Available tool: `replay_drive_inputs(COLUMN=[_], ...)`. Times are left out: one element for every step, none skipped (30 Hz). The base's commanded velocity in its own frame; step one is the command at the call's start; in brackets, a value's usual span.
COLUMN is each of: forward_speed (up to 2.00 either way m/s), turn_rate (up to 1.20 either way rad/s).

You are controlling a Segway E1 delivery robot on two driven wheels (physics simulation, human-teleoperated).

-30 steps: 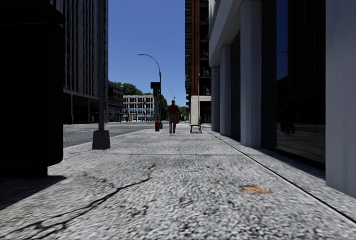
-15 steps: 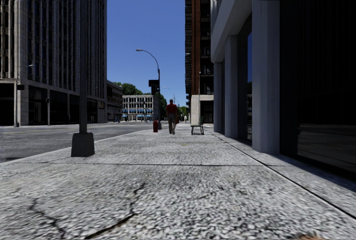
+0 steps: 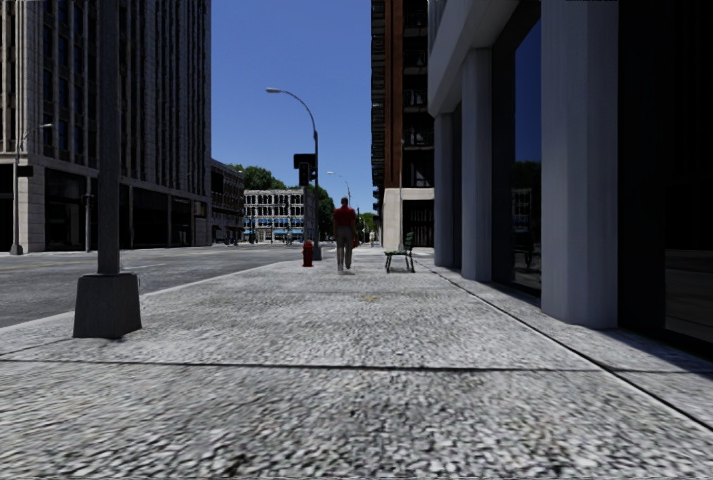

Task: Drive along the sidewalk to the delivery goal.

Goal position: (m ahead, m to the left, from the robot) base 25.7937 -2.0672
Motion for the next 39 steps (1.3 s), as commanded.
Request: replay_drive_inputs(forward_speed=[2.00, 2.00, 2.00, 2.00, 2.00, 2.00, 2.00, 2.00, 2.00, 2.00, 2.00, 2.00, 2.00, 2.00, 2.00, 2.00, 2.00, 2.00, 2.00, 2.00, 2.00, 2.00, 2.00, 2.00, 2.00, 2.00, 2.00, 2.00, 2.00, 2.00, 2.00, 2.00, 2.00, 2.00, 2.00, 2.00, 2.00, 2.00, 2.00], turn_rate=[0.00, 0.00, 0.00, 0.00, 0.00, 0.00, 0.00, 0.00, 0.00, 0.00, 0.00, 0.00, 0.00, 0.00, 0.00, 0.00, 0.00, 0.00, 0.00, 0.00, 0.00, 0.00, 0.00, 0.00, 0.00, 0.00, 0.00, 0.00, 0.00, 0.00, 0.00, 0.00, 0.00, 0.00, 0.00, 0.00, 0.00, 0.00, 0.00])
